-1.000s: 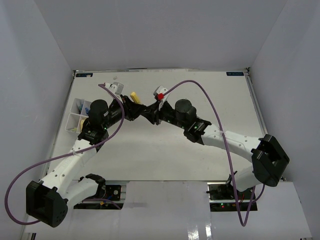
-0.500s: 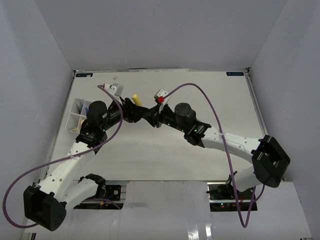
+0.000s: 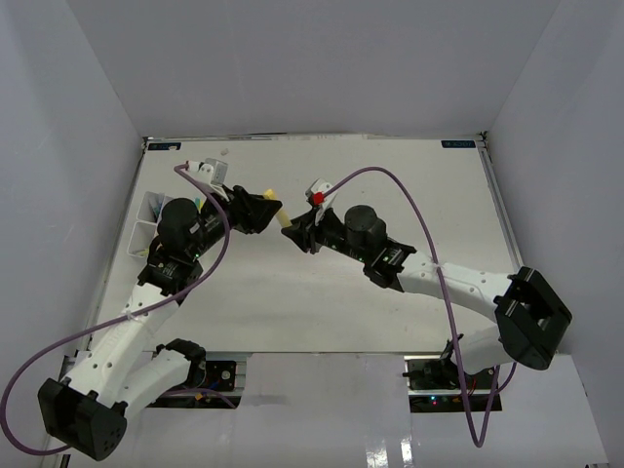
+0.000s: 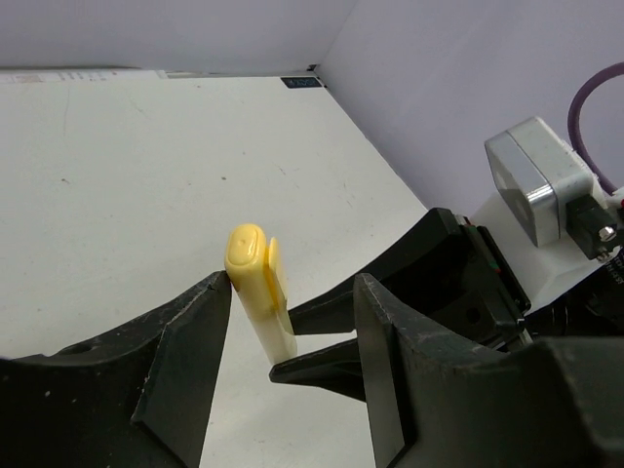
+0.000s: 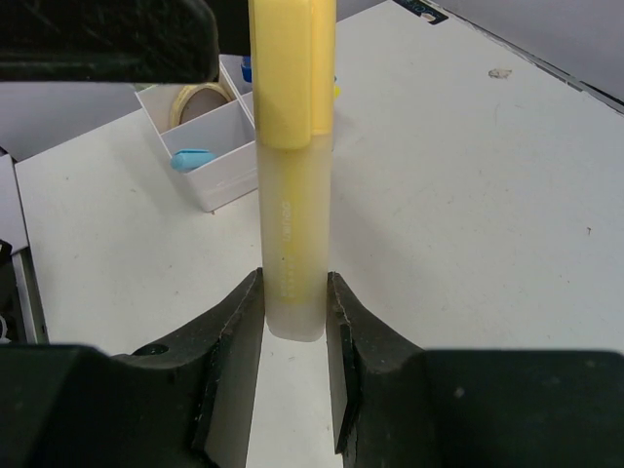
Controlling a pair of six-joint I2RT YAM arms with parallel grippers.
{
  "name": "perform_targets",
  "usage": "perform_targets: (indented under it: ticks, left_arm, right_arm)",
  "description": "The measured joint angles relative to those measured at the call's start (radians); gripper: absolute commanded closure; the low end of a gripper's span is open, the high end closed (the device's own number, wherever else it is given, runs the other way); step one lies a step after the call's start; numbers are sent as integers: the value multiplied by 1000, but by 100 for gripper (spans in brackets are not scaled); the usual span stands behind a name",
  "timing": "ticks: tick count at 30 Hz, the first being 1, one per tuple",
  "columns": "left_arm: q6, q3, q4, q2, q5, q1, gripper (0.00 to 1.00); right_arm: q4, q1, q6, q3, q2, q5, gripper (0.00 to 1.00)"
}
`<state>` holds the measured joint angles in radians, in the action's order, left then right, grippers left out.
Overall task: Sort the stationery into containers
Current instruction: Place the pen in the storage box.
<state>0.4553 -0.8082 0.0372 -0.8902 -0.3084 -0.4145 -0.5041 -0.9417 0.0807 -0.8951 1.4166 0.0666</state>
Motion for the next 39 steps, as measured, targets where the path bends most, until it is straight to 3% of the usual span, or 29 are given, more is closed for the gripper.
perform_targets:
  ticks: [11, 14, 15, 20, 23, 26, 27, 30, 35, 39]
  left_arm:
    - [6, -26, 4, -56, -4, 0, 47]
    - [11, -26, 4, -70, -19, 0, 57]
    - [12, -26, 4, -74, -24, 0, 65]
    - [15, -26, 5, -77, -32, 0, 87]
    - [13, -26, 6, -77, -33, 0, 97]
    - [11, -26, 6, -77, -35, 0, 98]
    - [10, -26, 6, -77, -36, 0, 98]
    - [0, -26, 5, -77, -39, 0, 99]
    - [-36, -26, -16, -64, -3, 0, 100]
    - [-85, -26, -72, -40, 90, 0, 99]
  right_arm:
    - [0, 5, 6, 8, -14, 4, 92]
    - [0, 5, 9, 8, -14, 5, 92]
    - [0, 5, 10, 8, -14, 5, 92]
    - [0, 5, 14, 8, -15, 8, 92]
    - [0, 5, 15, 9, -15, 8, 83]
    - [0, 5, 15, 10, -16, 8, 57]
    - [0, 5, 16, 10, -17, 7, 44]
    - [-2, 5, 18, 19, -25, 6, 22]
    - [3, 7, 11, 58, -72, -11, 4]
    - [31, 11, -2, 98, -134, -31, 10]
